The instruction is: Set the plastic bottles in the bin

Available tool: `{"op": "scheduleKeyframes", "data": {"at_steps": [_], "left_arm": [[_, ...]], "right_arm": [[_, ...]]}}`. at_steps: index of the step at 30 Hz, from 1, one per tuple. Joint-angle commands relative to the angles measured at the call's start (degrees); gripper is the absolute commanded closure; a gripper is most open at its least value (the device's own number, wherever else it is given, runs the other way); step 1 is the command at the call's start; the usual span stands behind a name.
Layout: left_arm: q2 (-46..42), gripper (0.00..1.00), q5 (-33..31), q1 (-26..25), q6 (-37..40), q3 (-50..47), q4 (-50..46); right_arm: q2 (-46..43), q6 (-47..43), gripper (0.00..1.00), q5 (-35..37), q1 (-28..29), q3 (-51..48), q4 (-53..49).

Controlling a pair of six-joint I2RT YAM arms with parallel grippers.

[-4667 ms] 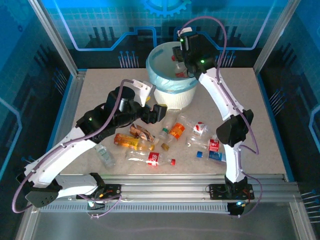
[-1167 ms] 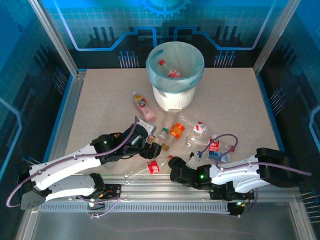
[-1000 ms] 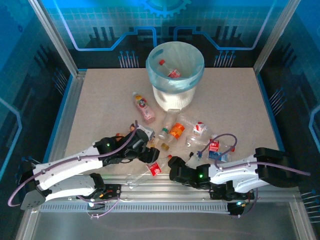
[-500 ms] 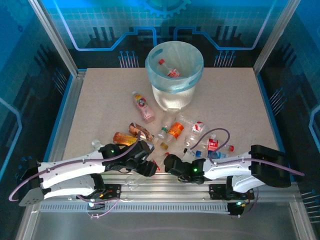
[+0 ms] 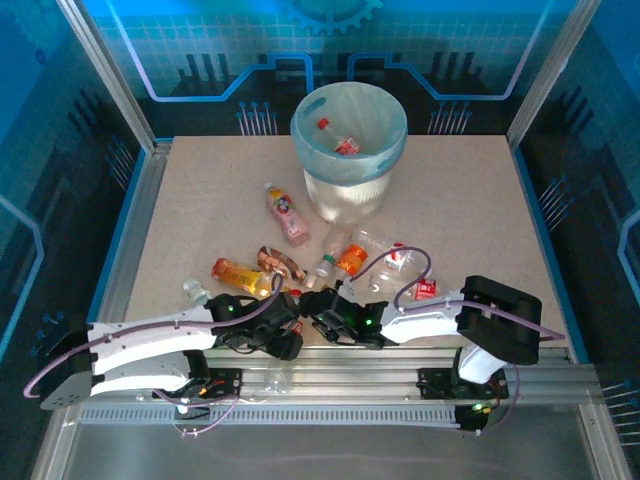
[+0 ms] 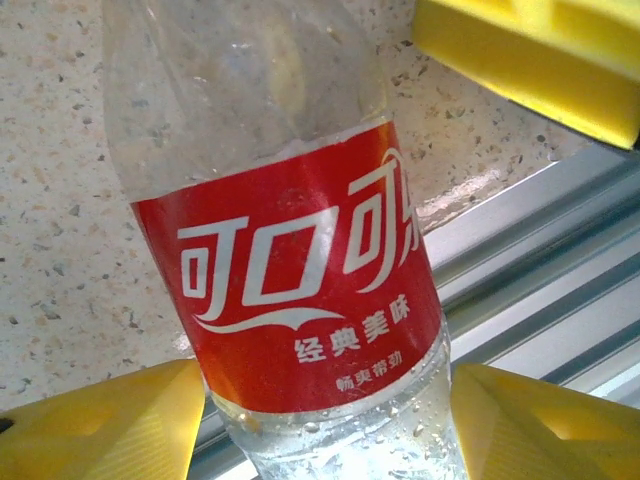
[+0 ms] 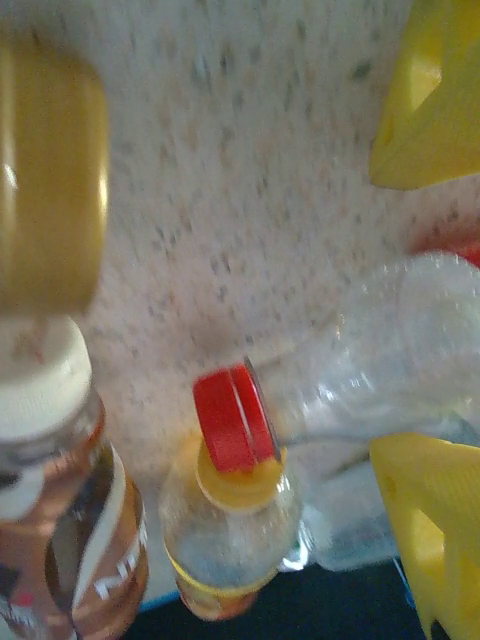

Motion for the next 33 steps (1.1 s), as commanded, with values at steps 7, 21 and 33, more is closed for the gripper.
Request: {"op": "scheduleKeyframes", "data": {"at_steps": [7,21,33], "left_arm": [[0.3,0.28,-2.1,-0.5,-0.8,-1.8,-0.9],[4.4,0.37,-3.0,0.0,-2.9,-1.4,-0.9],[-13.3,0.45,-10.5,0.0,7.1,8.6,-4.2]], "right_arm": [[-0.2,-3.7,0.34,-2.3,-1.7,1.5,3.0],[-14.1,-14.8,0.33,5.2,-3.7,2.2,-10.6],[-28.5,-46.5,0.3,6.1,-6.0,15.3,-23.2]]}}
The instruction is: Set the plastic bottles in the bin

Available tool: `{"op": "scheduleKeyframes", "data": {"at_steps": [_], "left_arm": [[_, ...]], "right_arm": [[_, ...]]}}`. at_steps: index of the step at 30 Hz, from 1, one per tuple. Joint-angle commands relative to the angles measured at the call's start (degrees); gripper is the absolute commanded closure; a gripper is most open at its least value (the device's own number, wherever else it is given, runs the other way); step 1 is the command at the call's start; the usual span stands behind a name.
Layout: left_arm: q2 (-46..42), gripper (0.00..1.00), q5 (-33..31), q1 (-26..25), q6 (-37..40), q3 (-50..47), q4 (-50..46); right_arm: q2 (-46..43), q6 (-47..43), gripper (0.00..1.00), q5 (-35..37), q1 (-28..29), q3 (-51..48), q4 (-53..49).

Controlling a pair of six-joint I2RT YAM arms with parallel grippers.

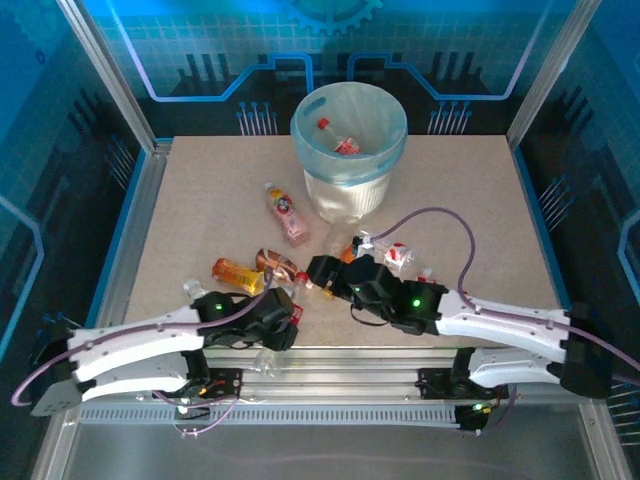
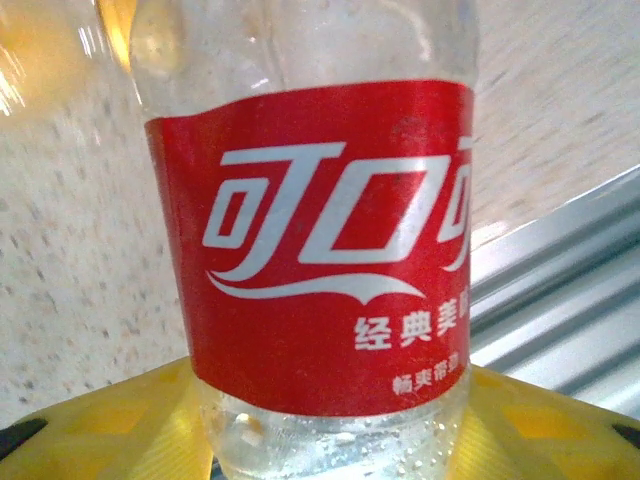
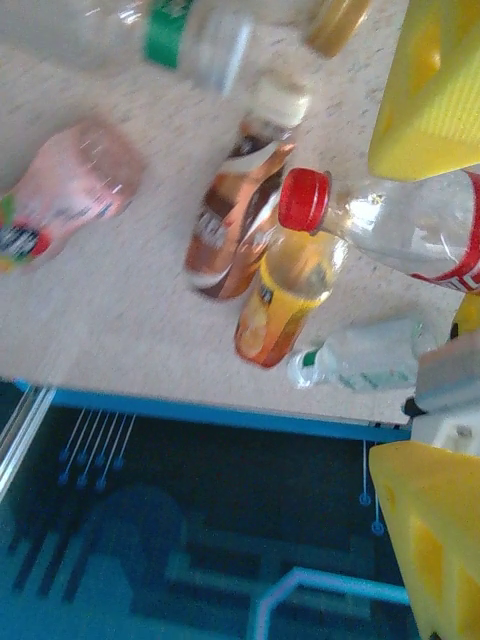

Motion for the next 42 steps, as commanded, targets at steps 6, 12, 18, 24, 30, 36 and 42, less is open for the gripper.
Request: {"op": "scheduleKeyframes", "data": {"at_steps": [6,12,18,24,30,36,42], "left_arm": [[-12.1,0.46,-4.2,0.1,19.7,7.8,5.3],[-11.6,0.46,-5.1,0.2,26.2,11.0,7.3],[-13.9,0.47,-7.5,0.1,25.7,10.0,9.4],[-16.5,0.47,-6.7,0.1,26.2,7.4,12.9],[-16.6,0.47,-5.1,0.1,26.7,6.8,14.4],[-18.0,0.46,-3.8,0.1,28.5,4.4,17.0],[-17.9,0.43,-7.2,0.1,30.0,6.5,15.7]], "right_arm": [[1.9,-33.2,0.29,-7.2,-1.9,23.3,-16.6],[6.7,-37.4,0.28,-6.2,-1.5,32.5,-24.1],[6.4,-38.2,0.27,1.0,-1.5,33.9,-27.7],[6.3,-38.4,0.25,-1.2,-2.0,33.8,-27.4],[8.5,-37.5,0.3,-8.8,-2.1,33.6,-23.3],[10.1,-35.3,0.41,-14.3,-4.3,33.5,-17.1],[12.6,-37.4,0.61,-17.6,-5.5,37.9,-19.0]]}}
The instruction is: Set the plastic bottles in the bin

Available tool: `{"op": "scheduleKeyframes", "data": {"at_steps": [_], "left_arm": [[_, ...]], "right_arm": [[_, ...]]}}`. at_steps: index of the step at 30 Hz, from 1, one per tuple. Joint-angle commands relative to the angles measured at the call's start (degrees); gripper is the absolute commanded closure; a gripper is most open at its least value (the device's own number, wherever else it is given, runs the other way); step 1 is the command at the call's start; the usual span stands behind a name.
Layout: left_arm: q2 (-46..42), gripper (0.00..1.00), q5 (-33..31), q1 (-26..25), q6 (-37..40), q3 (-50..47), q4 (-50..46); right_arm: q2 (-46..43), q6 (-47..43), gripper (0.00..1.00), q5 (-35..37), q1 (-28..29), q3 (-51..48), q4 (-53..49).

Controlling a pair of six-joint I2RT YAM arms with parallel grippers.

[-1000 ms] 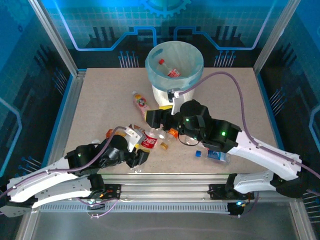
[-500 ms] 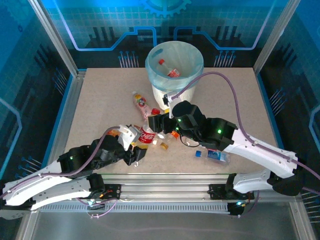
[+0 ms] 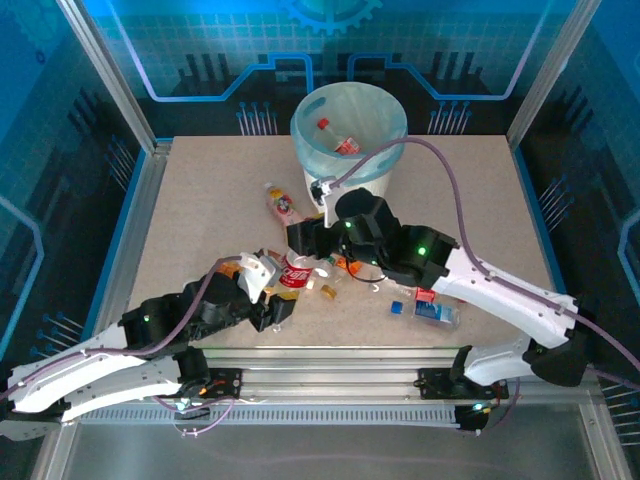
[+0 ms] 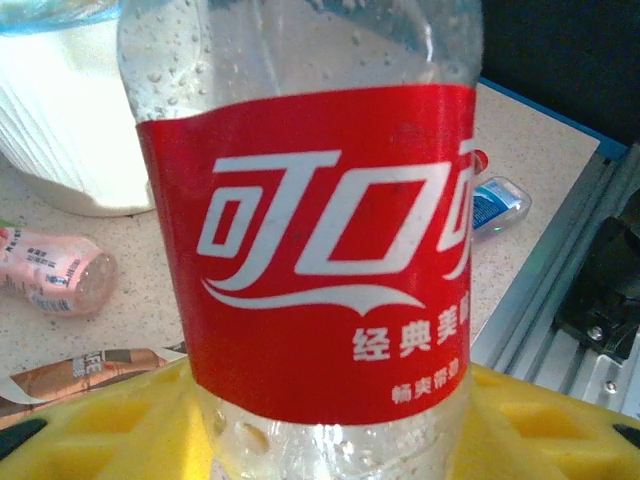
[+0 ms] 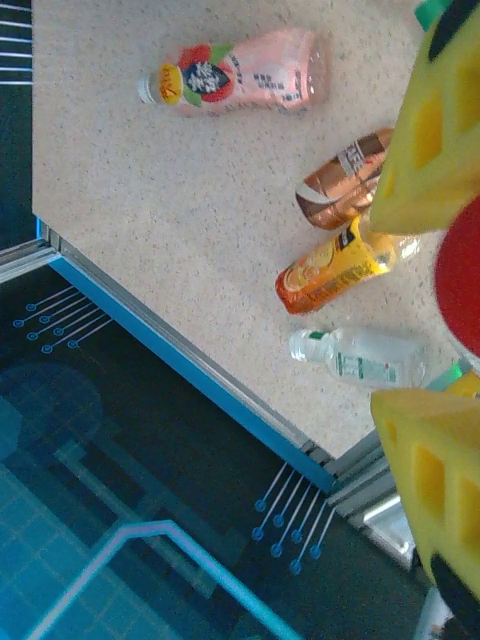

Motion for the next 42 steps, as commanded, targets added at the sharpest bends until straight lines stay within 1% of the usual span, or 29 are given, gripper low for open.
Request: {"op": "scheduleKeyframes", "data": {"at_steps": [1,4,6,9,14,16,18,19,20,25,31,37,40,42], "left_arm": [[-0.3,0.42,-2.5,0.0,2.7,2.2,0.7],[-0.4,0.38,-4.6,0.0,3.6,4.2,0.3],[-0.3,0.37,-5.3,0.0,4.2,5.1,0.5],[-0.1,0.33,-5.7,0.0,4.9,6.0,1.0],[0.1,0.23,-6.6,0.0,6.1,7.4,1.3],[0.2,0.16,-7.1,0.0,6.2,8.6,0.7],[0.1,0.11,-7.6,0.0,5.9,10.6,-0.7],[0.0,0.05,-7.8,0.0,5.5,11.5,-1.4],[-0.3,0.02,-8.2,0.0,5.2,12.2,-2.0],[-1.9,0.01,-9.4,0.0,4.3,15.5,-3.9],[-2.0,0.01,-11.2,0.0,3.7,18.9,-6.3],[-2.0,0.01,-11.6,0.0,0.6,19.5,-8.7],[-2.3,0.01,-11.2,0.0,-1.0,18.5,-9.1],[-2.3,0.02,-11.3,0.0,-2.1,18.3,-9.6]], "right_arm": [[0.9,-1.6,0.63,-3.5,-0.6,4.2,0.4],[1.0,-2.9,0.77,-3.8,-0.8,6.0,-1.0],[1.1,-3.8,0.89,-3.9,-1.0,7.4,-1.4],[1.2,-5.2,1.0,-3.4,-1.2,9.9,-1.6],[3.1,-9.3,1.0,-0.7,-1.6,17.2,-3.2],[4.4,-11.2,1.0,1.0,-2.0,21.1,-4.6],[5.6,-13.9,1.0,3.2,-2.4,24.5,-5.2],[6.2,-14.7,1.0,4.3,-2.6,26.0,-5.5],[6.9,-15.7,1.0,5.0,-3.2,27.5,-5.4],[10.8,-20.8,1.0,9.2,-5.4,36.8,-6.5],[16.9,-29.8,1.0,17.1,-8.6,48.7,-5.9],[24.7,-38.4,1.0,24.0,-16.4,56.9,0.8],[29.8,-41.4,1.0,24.7,-20.9,58.2,5.1],[34.3,-41.9,1.0,24.2,-23.6,60.5,5.9]]}}
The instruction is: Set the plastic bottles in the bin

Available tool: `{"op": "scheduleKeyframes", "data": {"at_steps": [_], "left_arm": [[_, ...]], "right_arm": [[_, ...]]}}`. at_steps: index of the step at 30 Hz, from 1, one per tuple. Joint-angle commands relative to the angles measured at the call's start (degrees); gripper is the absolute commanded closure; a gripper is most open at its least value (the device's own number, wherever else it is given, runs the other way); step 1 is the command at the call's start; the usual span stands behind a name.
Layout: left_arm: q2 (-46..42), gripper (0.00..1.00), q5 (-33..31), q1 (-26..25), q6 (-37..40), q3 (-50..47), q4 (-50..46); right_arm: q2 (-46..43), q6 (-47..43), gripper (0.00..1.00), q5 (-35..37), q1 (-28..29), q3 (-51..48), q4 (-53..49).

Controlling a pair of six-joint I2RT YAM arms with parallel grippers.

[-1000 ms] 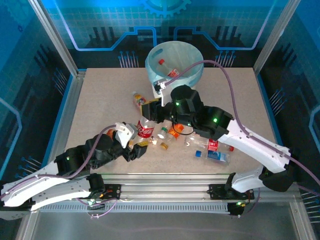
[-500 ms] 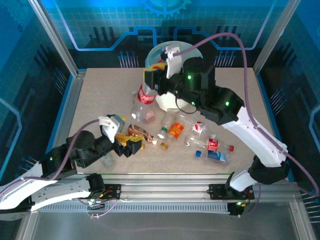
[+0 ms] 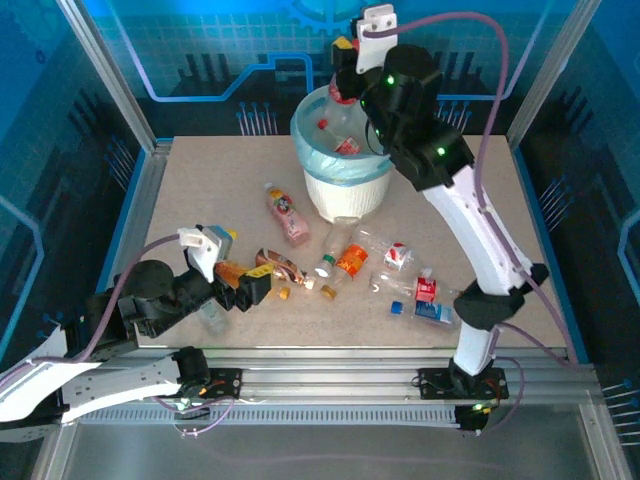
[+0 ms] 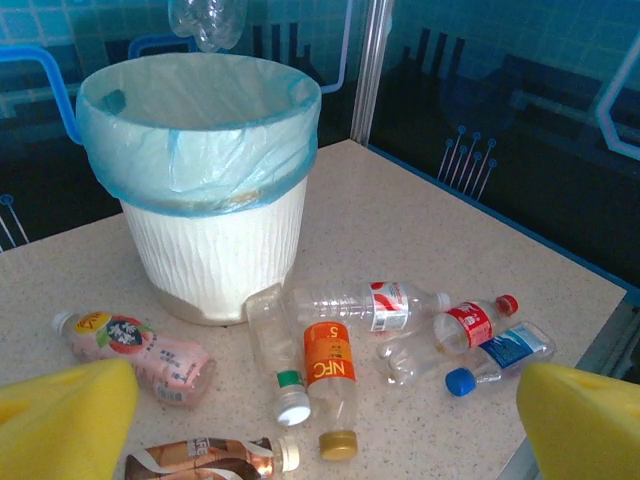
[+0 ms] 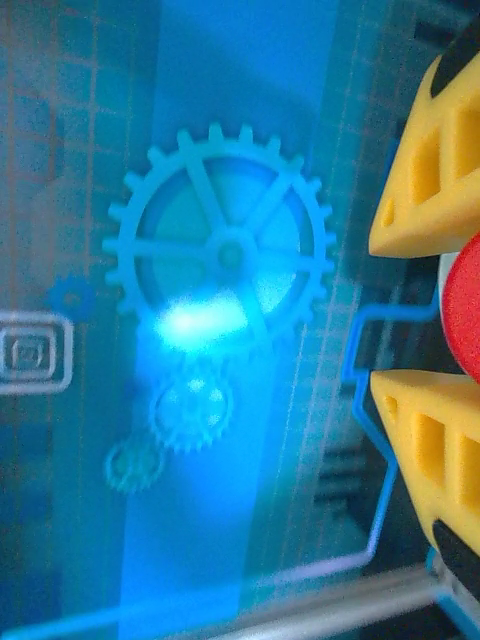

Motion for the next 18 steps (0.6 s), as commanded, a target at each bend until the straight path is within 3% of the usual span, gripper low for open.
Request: {"op": "scheduleKeyframes", "data": {"at_steps": [1,6,12,15,17,18], "left_arm": [[-0.6,0.02,-0.9,0.0,-3.2,0.3,-2.1],[0.1,0.01,-3.5,0.0,-4.5,-0.9,-4.1],[7.0,0.01,-10.7,0.5,-6.5,1.9,-8.0],[10.9,0.01,-10.0,2.7,-7.8,3.7,-9.1],[12.4,0.01,-8.9,4.5,-8.6,3.9,-8.6],[12.8,0.01,-8.4,5.2,-9.0,3.8,-8.3]], "right_arm": [[8.5,-4.5,1.0,2.3,-4.0,5.3,3.0],[24.8,-3.8,1.0,2.4,-7.6,21.3,-7.4],[29.5,-1.3,0.93,3.5,-8.6,17.9,-11.0],[28.7,2.4,0.73,1.2,-9.7,14.9,-12.7],[28.5,4.6,0.54,-0.3,-10.4,14.3,-14.3],[28.4,5.3,0.53,-1.0,-10.6,14.4,-14.9]]}}
